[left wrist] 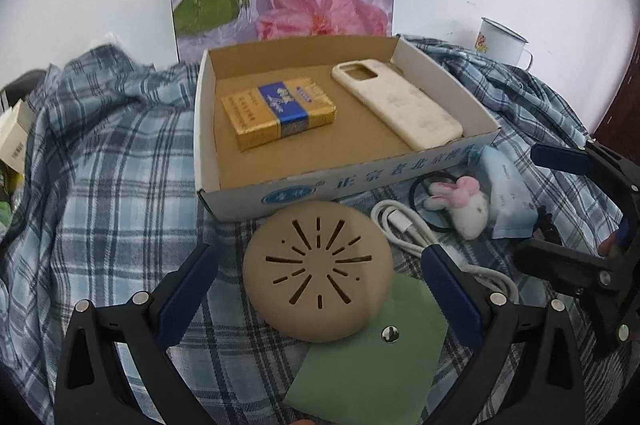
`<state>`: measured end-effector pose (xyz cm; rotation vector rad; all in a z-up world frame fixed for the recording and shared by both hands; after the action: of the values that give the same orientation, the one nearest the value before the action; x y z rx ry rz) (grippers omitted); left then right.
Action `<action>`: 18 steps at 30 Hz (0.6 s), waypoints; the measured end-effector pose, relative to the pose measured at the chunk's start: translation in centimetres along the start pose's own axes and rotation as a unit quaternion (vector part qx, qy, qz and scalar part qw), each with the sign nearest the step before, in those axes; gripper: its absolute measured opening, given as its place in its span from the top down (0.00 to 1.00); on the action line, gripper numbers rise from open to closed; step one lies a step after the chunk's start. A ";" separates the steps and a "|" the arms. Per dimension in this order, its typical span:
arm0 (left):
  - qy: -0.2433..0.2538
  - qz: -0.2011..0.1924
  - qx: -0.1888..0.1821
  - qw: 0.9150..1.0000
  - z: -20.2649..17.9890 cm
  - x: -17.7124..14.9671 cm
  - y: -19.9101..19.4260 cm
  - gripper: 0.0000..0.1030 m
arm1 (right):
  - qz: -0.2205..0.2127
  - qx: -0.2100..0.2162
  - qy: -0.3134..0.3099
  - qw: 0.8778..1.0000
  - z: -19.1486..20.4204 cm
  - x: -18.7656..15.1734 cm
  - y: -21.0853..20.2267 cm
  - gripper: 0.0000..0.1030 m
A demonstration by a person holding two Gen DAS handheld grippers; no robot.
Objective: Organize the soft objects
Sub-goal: 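Grasp the beige vent disc with the left gripper while the right gripper grasps the blue wet-wipe pack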
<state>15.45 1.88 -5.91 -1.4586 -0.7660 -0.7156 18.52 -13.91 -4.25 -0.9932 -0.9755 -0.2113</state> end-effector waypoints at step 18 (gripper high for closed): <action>-0.003 0.036 -0.001 0.999 0.1 -1.3 1.7 0.21 | -0.015 -0.019 0.010 1.000 -2.3 0.4 -1.1 0.00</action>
<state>16.08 1.96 -7.99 -1.4823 -0.7136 -0.6570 19.52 -16.27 -3.68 -1.0095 -0.9726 -0.2653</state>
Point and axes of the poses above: each gripper's, at about its wrist camera, not at the fingertips, and y roughly the way its jaws point, z to its left, x to its top, the point moved 4 cm from there along y, roughly the way its jaws point, and after that the axes turned 15 degrees about -z, right-handed, at the moved point
